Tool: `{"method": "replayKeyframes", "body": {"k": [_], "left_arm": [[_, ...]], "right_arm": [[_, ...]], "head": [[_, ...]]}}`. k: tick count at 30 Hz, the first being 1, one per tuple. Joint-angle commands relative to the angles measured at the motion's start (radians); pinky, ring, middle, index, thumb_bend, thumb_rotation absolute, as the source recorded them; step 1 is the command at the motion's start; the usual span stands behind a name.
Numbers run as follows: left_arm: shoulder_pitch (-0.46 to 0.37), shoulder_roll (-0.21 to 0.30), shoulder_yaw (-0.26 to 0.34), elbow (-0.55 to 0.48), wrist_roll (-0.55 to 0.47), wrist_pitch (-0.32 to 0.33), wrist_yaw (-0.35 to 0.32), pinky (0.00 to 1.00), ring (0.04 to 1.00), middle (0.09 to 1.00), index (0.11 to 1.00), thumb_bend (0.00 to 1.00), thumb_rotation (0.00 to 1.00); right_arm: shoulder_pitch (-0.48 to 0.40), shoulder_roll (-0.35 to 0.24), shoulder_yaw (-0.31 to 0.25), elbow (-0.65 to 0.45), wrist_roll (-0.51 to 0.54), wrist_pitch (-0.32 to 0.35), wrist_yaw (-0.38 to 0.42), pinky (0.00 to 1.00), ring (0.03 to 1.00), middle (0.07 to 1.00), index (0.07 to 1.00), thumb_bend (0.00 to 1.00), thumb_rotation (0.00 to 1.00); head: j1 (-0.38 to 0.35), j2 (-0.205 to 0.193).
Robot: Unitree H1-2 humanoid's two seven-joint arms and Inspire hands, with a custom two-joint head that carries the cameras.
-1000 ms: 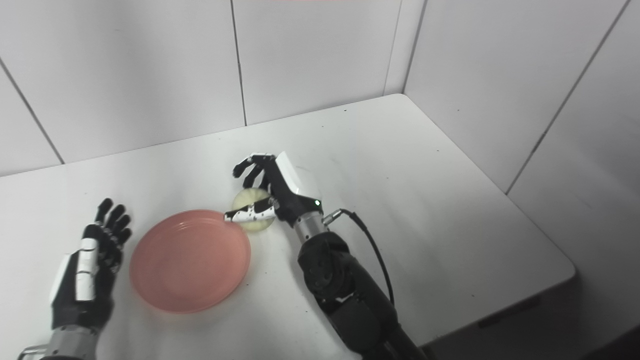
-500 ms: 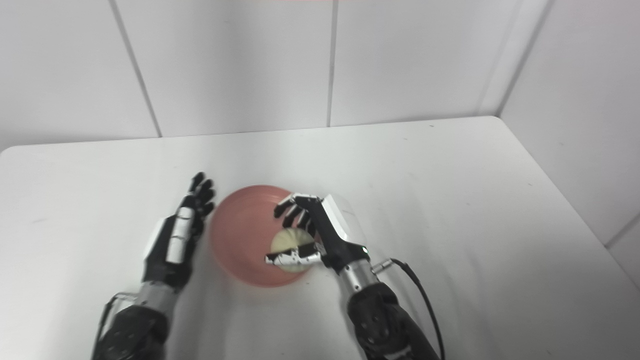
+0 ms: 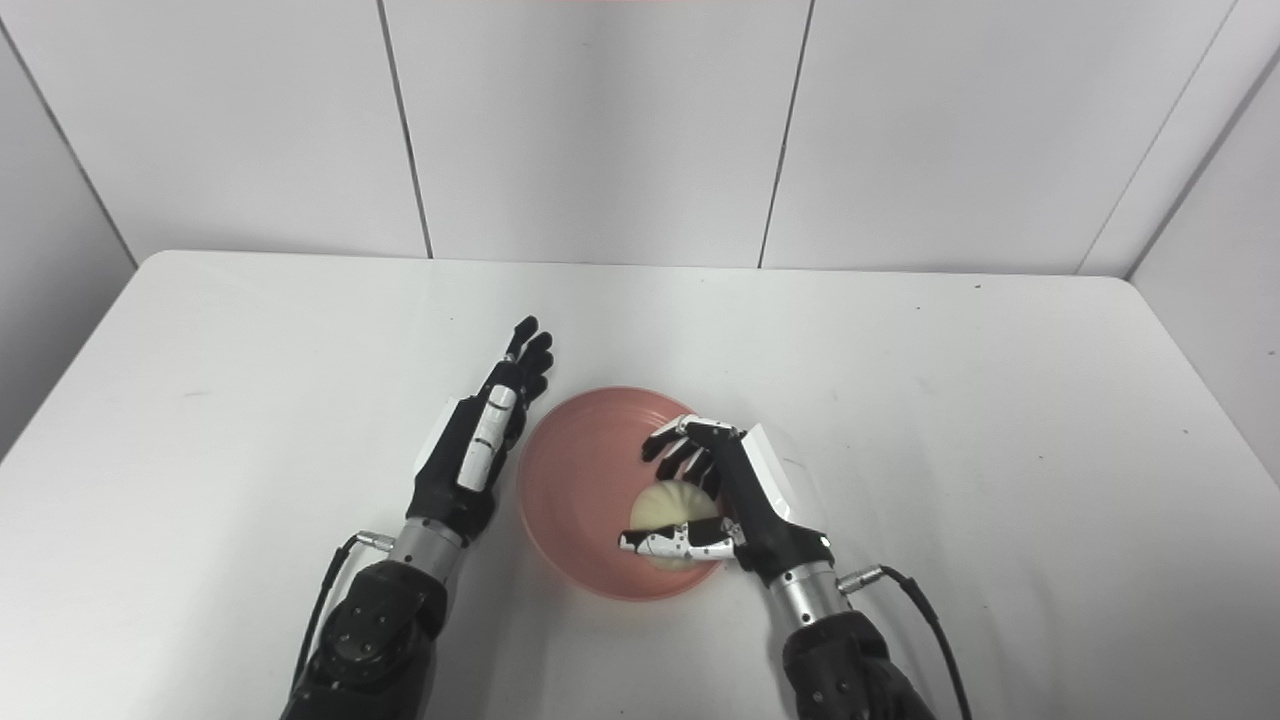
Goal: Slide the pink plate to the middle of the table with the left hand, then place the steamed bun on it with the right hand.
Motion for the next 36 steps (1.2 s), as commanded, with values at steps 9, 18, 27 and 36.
{"method": "replayKeyframes", "body": {"k": [9,18,27,36], "left_arm": [[0.029,-0.005,-0.010,0.044,0.008,-0.017,0.008,1.00,0.988,0.977,0.975,0.61,1.00],[0.031,0.002,-0.007,0.035,0.001,-0.009,0.000,1.00,0.988,0.979,0.976,0.62,1.00],[0.034,0.005,-0.006,0.027,-0.003,-0.005,-0.004,1.00,0.983,0.980,0.980,0.57,1.00],[0.035,0.004,-0.009,0.025,0.002,-0.006,-0.002,1.00,0.982,0.978,0.978,0.58,1.00]], "right_arm": [[-0.052,0.021,-0.046,0.031,-0.020,-0.143,-0.108,0.22,0.295,0.414,0.504,0.51,0.00],[-0.067,0.050,-0.064,0.023,-0.040,-0.158,-0.149,0.26,0.328,0.451,0.508,0.52,0.00],[-0.055,0.068,-0.048,0.031,-0.038,-0.177,-0.142,0.23,0.300,0.414,0.508,0.51,0.00],[-0.037,0.063,-0.009,0.050,-0.037,-0.146,-0.079,0.29,0.363,0.434,0.517,0.51,0.00]], "head": [[-0.015,-0.001],[-0.035,0.000],[-0.040,-0.001],[-0.037,0.003]]}}
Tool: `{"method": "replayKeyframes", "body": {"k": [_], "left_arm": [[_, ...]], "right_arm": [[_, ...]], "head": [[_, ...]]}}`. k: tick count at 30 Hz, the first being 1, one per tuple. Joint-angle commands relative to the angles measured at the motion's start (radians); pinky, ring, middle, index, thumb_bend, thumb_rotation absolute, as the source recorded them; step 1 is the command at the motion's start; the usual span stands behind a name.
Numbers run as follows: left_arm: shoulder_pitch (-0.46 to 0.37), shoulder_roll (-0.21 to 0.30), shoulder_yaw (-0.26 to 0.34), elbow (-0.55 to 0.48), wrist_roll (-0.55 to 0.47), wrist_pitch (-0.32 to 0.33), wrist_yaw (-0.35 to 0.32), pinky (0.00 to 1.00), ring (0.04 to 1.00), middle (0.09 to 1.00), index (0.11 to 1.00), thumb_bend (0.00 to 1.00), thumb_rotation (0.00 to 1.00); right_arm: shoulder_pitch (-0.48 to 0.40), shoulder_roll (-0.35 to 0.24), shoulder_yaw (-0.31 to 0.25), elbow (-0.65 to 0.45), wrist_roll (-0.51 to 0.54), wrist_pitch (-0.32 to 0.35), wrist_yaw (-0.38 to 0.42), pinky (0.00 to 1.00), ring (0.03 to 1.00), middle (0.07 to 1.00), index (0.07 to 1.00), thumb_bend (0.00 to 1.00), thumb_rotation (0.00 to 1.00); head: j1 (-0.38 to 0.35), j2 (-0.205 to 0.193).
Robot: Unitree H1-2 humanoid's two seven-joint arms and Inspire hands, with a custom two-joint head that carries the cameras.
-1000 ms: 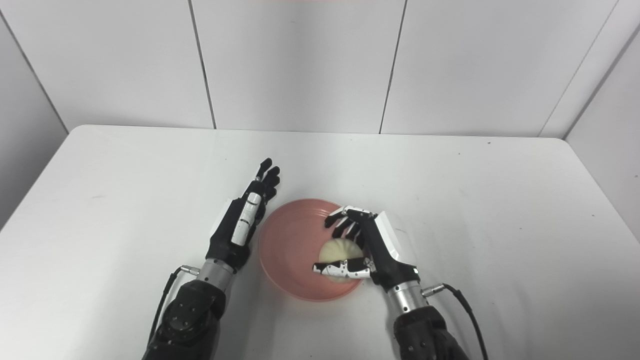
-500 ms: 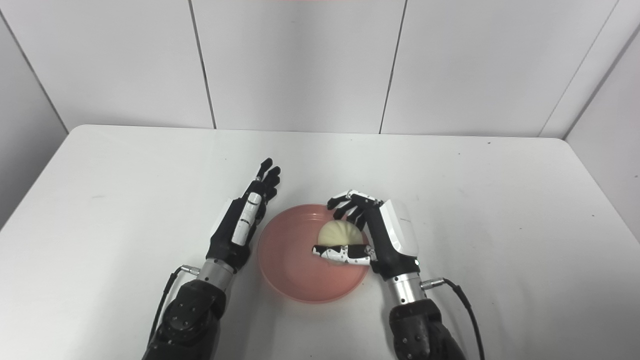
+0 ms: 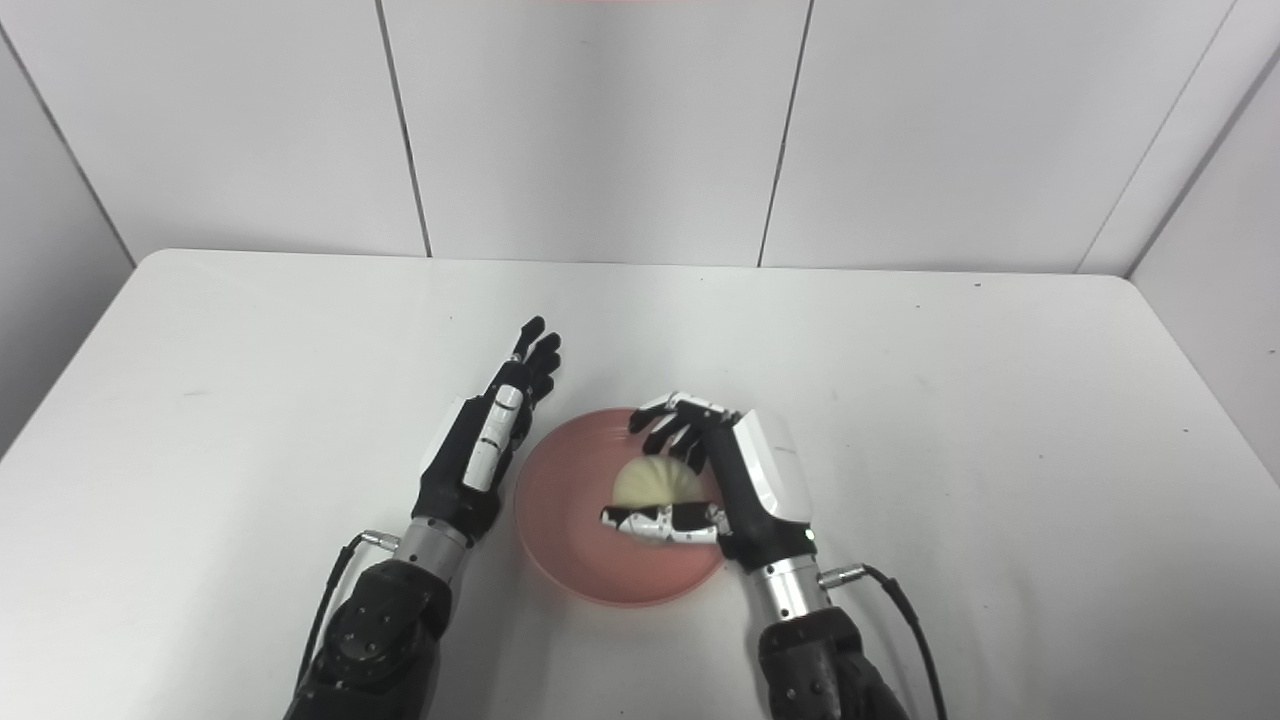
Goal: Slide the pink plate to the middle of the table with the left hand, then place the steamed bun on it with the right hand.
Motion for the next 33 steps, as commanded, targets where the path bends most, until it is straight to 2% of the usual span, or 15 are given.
{"method": "replayKeyframes", "body": {"k": [1,4,5,7,8,9,12,13,17,21,26,27,29,31,33], "left_arm": [[0.036,0.002,-0.005,0.026,-0.002,-0.008,0.000,1.00,0.982,0.977,0.978,0.58,1.00],[0.036,0.003,-0.007,0.025,-0.001,-0.001,-0.001,1.00,0.988,0.982,0.979,0.59,1.00],[0.036,0.003,-0.007,0.024,-0.001,0.000,-0.001,1.00,0.986,0.980,0.977,0.60,1.00],[0.038,0.001,-0.007,0.018,-0.003,0.005,-0.001,1.00,0.985,0.980,0.976,0.60,1.00],[0.038,0.000,-0.006,0.016,-0.004,0.006,-0.001,1.00,0.984,0.980,0.976,0.59,1.00],[0.037,0.000,-0.006,0.017,-0.005,0.005,-0.001,1.00,0.982,0.979,0.976,0.58,1.00],[0.038,0.001,-0.006,0.015,-0.004,0.009,0.000,1.00,0.983,0.979,0.977,0.59,1.00],[0.038,0.001,-0.005,0.015,-0.004,0.009,0.001,1.00,0.985,0.978,0.976,0.59,1.00],[0.038,0.001,-0.001,0.014,-0.011,0.004,-0.001,1.00,0.993,0.982,0.978,0.60,1.00],[0.042,0.004,0.004,-0.001,-0.020,0.006,-0.003,1.00,0.999,0.992,0.981,0.59,1.00],[0.047,0.005,0.013,-0.011,-0.006,-0.018,0.017,1.00,1.000,0.993,0.973,0.59,1.00],[0.050,0.006,0.014,-0.019,-0.003,-0.012,0.019,1.00,1.000,0.993,0.974,0.59,1.00],[0.056,0.009,0.018,-0.037,0.001,0.003,0.026,1.00,0.999,0.995,0.988,0.61,1.00],[0.062,0.010,0.021,-0.052,0.005,0.017,0.033,1.00,1.000,0.997,0.992,0.61,1.00],[0.065,0.011,0.023,-0.063,0.008,0.024,0.039,1.00,1.000,0.998,0.994,0.61,1.00]], "right_arm": [[-0.018,-0.007,0.002,-0.011,0.007,-0.012,0.016,0.30,0.366,0.434,0.518,0.51,0.00],[-0.018,-0.024,0.011,-0.016,-0.009,0.016,0.063,0.44,0.512,0.471,0.522,0.52,0.00],[-0.017,-0.028,0.014,-0.021,-0.010,0.026,0.080,0.50,0.571,0.571,0.508,0.51,0.09],[-0.015,-0.035,0.016,-0.029,-0.008,0.036,0.105,0.57,0.654,0.674,0.501,0.50,0.14],[-0.013,-0.039,0.018,-0.039,-0.002,0.047,0.127,0.61,0.698,0.717,0.559,0.53,0.19],[-0.012,-0.044,0.019,-0.052,0.003,0.060,0.151,0.69,0.782,0.796,0.731,0.58,0.31],[-0.009,-0.057,0.020,-0.092,0.007,0.088,0.198,0.77,0.859,0.866,0.841,0.59,0.40],[-0.007,-0.058,0.019,-0.099,0.003,0.090,0.202,0.82,0.900,0.902,0.883,0.58,0.47],[-0.004,-0.062,0.011,-0.100,-0.018,0.075,0.188,0.96,0.991,0.984,0.948,0.60,0.66],[0.000,-0.062,0.002,-0.103,-0.026,0.067,0.174,0.98,1.000,0.999,0.984,0.60,0.68],[0.008,-0.055,-0.029,-0.087,-0.005,0.026,0.127,0.94,1.000,1.000,1.000,0.62,0.67],[0.009,-0.050,-0.039,-0.078,0.010,0.007,0.107,0.94,1.000,1.000,1.000,0.61,0.67],[0.009,-0.038,-0.064,-0.045,0.045,-0.063,0.048,0.95,1.000,1.000,1.000,0.60,0.58],[0.007,-0.030,-0.087,-0.012,0.078,-0.116,0.008,0.96,1.000,1.000,1.000,0.59,0.58],[0.007,-0.021,-0.113,0.012,0.125,-0.144,-0.009,0.99,1.000,1.000,1.000,0.59,0.64]], "head": [[0.001,0.000],[0.003,0.000],[0.003,0.000],[0.004,0.002],[0.004,0.001],[0.004,0.001],[0.003,0.001],[0.003,0.001],[0.004,0.004],[0.011,0.008],[0.011,0.014],[0.011,0.016],[0.014,0.017],[0.014,0.017],[0.021,0.019]]}}
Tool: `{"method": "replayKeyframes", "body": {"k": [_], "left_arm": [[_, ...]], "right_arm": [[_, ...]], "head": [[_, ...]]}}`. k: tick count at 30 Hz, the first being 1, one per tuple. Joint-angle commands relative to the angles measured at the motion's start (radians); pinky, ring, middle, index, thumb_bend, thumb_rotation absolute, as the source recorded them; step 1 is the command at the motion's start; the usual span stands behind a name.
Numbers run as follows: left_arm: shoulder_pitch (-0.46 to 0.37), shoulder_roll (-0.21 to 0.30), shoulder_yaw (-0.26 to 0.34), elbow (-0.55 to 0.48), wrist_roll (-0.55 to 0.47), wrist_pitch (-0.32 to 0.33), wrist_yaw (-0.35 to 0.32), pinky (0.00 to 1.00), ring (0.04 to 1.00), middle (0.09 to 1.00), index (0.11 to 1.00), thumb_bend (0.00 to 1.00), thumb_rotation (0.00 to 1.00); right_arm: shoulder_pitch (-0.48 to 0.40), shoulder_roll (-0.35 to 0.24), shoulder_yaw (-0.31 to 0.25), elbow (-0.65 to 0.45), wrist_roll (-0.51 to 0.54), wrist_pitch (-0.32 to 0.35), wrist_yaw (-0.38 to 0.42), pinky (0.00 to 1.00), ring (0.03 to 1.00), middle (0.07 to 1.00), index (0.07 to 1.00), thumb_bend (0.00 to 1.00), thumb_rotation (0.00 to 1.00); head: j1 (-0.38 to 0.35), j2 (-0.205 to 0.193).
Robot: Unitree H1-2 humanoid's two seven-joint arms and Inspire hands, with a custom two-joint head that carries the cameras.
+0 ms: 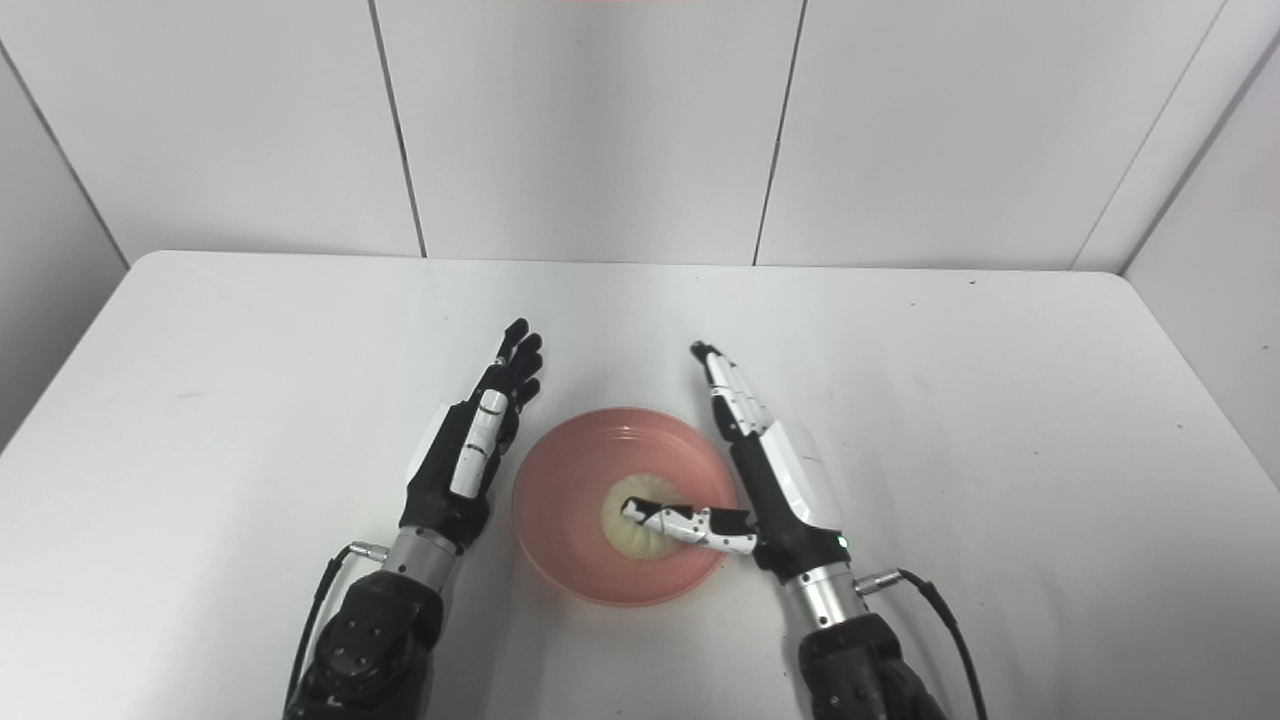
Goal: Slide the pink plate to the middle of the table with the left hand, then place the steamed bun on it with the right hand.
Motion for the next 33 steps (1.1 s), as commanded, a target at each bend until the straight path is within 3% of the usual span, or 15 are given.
{"method": "replayKeyframes", "body": {"k": [1,5,8,14,22,33], "left_arm": [[0.024,0.012,0.005,0.000,0.008,0.004,0.011,1.00,1.000,0.999,0.997,0.62,1.00],[0.031,0.012,0.005,-0.013,0.004,0.004,0.014,1.00,1.000,1.000,1.000,0.59,1.00],[0.037,0.005,0.011,-0.019,0.003,0.003,0.025,1.00,1.000,1.000,1.000,0.57,1.00],[0.058,-0.006,0.027,-0.051,-0.024,0.034,0.028,1.00,1.000,1.000,1.000,0.58,1.00],[0.081,-0.021,0.043,-0.085,-0.057,0.082,0.034,1.00,1.000,1.000,1.000,0.59,1.00],[0.116,-0.020,0.051,-0.146,-0.017,0.161,0.103,1.00,1.000,1.000,1.000,0.61,1.00]], "right_arm": [[-0.015,0.019,-0.031,0.023,0.072,-0.078,-0.046,0.99,1.000,1.000,1.000,0.59,0.65],[-0.015,0.035,-0.079,0.033,0.153,-0.062,-0.043,1.00,1.000,1.000,1.000,0.57,0.84],[-0.014,0.044,-0.101,0.021,0.201,-0.018,-0.024,1.00,1.000,1.000,1.000,0.57,0.88],[-0.001,0.058,-0.119,-0.028,0.341,0.111,0.057,0.98,0.998,1.000,1.000,0.49,0.88],[0.017,0.087,-0.139,-0.054,0.494,0.204,0.121,1.00,1.000,1.000,1.000,0.51,0.82],[0.056,0.110,-0.142,-0.119,0.540,0.301,0.130,1.00,0.987,1.000,1.000,0.55,0.84]], "head": [[0.003,0.002],[-0.001,0.007],[0.003,0.009],[0.011,0.008],[0.022,0.001],[0.008,0.011]]}}
